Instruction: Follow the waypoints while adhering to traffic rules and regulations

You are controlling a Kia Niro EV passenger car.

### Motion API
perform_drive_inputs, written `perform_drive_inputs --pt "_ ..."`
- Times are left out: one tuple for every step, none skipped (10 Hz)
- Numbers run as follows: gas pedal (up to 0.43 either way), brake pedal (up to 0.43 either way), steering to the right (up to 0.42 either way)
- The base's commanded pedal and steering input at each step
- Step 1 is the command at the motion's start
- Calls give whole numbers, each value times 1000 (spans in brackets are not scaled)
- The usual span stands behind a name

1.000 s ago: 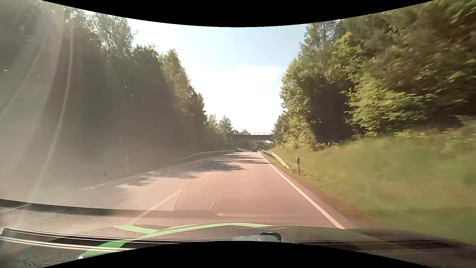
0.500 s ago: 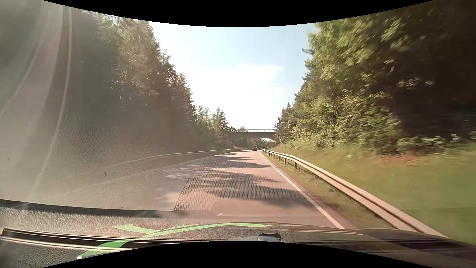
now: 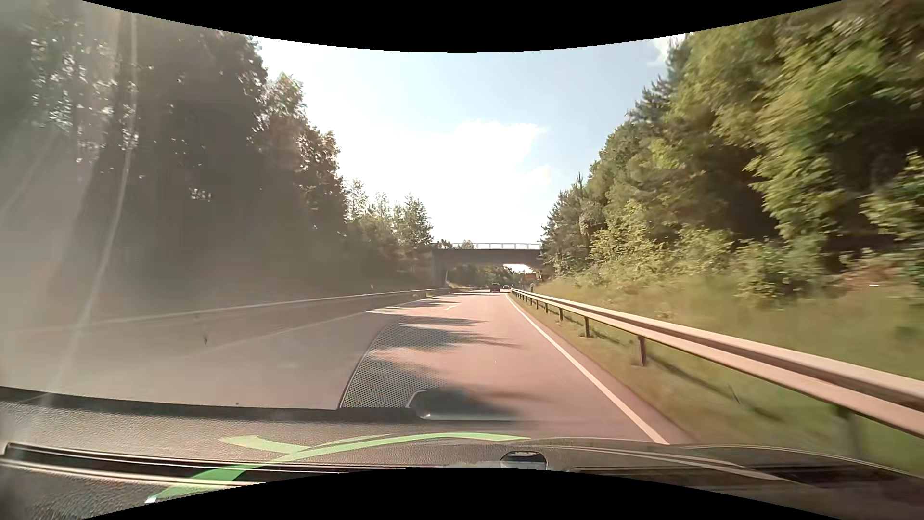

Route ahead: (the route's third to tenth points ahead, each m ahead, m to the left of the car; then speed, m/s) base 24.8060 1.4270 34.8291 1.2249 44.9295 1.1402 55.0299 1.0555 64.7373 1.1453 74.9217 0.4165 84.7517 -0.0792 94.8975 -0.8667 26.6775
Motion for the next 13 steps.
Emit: perform_drive_inputs --pt "0 0 2" --pt "0 0 1" --pt "0 0 1" --pt "0 0 2" --pt "0 0 1" --pt "0 0 2" --pt "0 0 1" --pt "0 0 2" --pt "0 0 1" --pt "0 0 1" --pt "0 0 2" --pt "0 0 3" --pt "0 0 2"
